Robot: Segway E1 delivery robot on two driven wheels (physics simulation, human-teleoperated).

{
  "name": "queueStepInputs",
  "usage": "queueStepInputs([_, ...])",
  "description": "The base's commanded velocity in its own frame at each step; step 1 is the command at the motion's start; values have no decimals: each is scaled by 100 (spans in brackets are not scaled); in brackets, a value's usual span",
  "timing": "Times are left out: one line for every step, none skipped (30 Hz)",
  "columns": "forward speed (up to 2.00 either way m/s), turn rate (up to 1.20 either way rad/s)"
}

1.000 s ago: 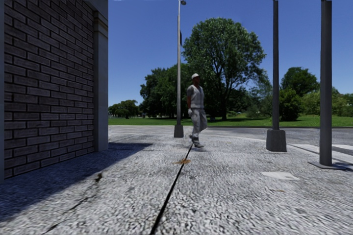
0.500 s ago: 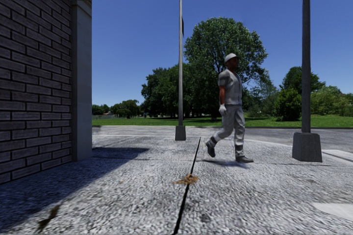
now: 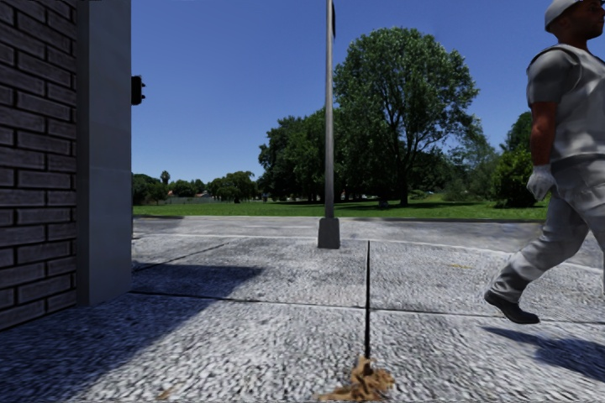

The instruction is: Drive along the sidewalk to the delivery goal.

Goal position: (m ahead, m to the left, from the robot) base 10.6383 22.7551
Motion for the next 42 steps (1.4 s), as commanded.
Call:
queueStepInputs([198, 4])
queueStepInputs([187, 0])
queueStepInputs([182, 0])
queueStepInputs([182, 0])
queueStepInputs([180, 0])
queueStepInputs([180, 0])
queueStepInputs([180, 0])
queueStepInputs([180, 0])
queueStepInputs([180, 0])
queueStepInputs([180, 0])
queueStepInputs([180, 0])
queueStepInputs([180, 0])
queueStepInputs([180, 1])
queueStepInputs([180, 9])
queueStepInputs([180, 13])
queueStepInputs([180, 13])
queueStepInputs([180, 19])
queueStepInputs([177, 23])
queueStepInputs([175, 25])
queueStepInputs([175, 25])
queueStepInputs([173, 27])
queueStepInputs([172, 29])
queueStepInputs([172, 29])
queueStepInputs([171, 30])
queueStepInputs([173, 34])
queueStepInputs([175, 35])
queueStepInputs([175, 35])
queueStepInputs([176, 35])
queueStepInputs([176, 35])
queueStepInputs([174, 36])
queueStepInputs([174, 36])
queueStepInputs([167, 36])
queueStepInputs([161, 36])
queueStepInputs([155, 36])
queueStepInputs([148, 36])
queueStepInputs([148, 36])
queueStepInputs([144, 37])
queueStepInputs([142, 46])
queueStepInputs([142, 51])
queueStepInputs([142, 51])
queueStepInputs([142, 52])
queueStepInputs([142, 53])
